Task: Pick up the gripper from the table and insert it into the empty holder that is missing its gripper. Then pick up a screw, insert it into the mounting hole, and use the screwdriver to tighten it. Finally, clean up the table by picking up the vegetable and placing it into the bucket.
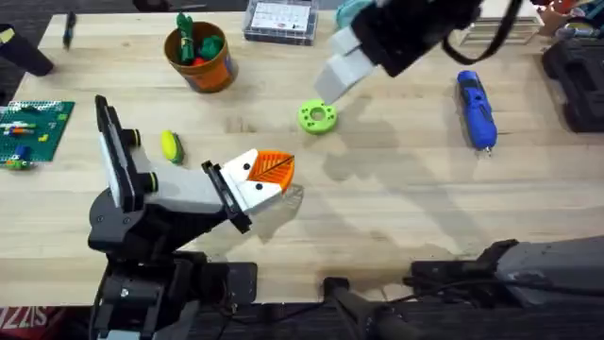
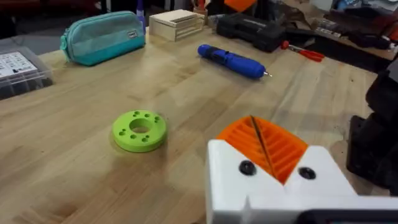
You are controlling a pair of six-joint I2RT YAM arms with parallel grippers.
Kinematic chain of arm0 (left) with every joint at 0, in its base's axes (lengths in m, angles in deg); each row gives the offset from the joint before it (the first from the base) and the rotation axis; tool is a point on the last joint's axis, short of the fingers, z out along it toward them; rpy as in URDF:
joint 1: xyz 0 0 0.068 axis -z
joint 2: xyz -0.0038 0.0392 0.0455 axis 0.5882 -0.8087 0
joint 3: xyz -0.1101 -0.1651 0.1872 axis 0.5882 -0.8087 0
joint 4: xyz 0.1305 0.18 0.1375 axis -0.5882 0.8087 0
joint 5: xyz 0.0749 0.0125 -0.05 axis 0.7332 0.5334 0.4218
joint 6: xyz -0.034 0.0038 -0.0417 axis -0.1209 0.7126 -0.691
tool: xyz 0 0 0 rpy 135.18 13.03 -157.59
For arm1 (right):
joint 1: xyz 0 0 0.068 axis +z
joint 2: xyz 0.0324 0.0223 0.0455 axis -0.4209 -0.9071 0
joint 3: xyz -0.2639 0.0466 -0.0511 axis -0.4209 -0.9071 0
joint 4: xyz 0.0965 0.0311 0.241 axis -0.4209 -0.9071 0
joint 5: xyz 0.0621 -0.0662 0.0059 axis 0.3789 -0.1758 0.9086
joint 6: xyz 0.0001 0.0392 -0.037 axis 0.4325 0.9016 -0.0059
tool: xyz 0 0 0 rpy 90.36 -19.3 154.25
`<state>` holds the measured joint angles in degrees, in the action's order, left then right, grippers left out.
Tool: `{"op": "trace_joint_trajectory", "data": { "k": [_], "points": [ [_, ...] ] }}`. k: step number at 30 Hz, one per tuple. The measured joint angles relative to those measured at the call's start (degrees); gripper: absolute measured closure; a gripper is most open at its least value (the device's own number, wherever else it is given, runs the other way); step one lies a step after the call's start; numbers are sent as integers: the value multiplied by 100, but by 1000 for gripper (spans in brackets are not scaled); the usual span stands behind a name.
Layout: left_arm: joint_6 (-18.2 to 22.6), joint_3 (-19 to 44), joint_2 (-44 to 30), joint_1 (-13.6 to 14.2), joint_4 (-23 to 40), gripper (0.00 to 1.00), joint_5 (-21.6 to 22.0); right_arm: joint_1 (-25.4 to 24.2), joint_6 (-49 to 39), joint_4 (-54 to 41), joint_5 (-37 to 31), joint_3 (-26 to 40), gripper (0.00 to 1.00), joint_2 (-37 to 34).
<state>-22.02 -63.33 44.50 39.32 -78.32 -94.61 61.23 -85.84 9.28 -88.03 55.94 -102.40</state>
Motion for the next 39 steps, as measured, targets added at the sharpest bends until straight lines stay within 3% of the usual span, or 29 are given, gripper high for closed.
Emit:
{"op": "trace_joint_trajectory", "data": {
  "k": [6, 12, 15, 20, 26, 29, 33, 39],
  "points": [
    [0, 0, -2, 0, 0, 993, 0, -420, 287, -192, -170, -265, 8, 252],
    [0, 0, -2, 0, 2, 993, 0, -835, 584, 195, -331, -1644, 8, 1294],
    [0, 0, 0, 0, 0, 993, 0, -1311, 687, 628, -327, -2437, 8, 1867],
    [0, 0, 0, 0, 0, 993, 0, -2592, 491, 936, -127, -3348, 7, 2354],
    [0, 0, -2, 0, 0, 993, 0, -4264, -239, 1232, 169, -3738, 8, 1856],
    [0, 0, -2, 0, 0, 993, 0, -4816, -627, 1699, 200, -3746, 7, 1467],
    [0, 0, 0, 0, 0, 993, 0, -5268, -1158, 2537, 214, -3751, 8, 916],
    [0, 0, 0, 0, 0, 993, 0, -5496, -1516, 3748, 213, -3751, 8, 113]
  ]
}}
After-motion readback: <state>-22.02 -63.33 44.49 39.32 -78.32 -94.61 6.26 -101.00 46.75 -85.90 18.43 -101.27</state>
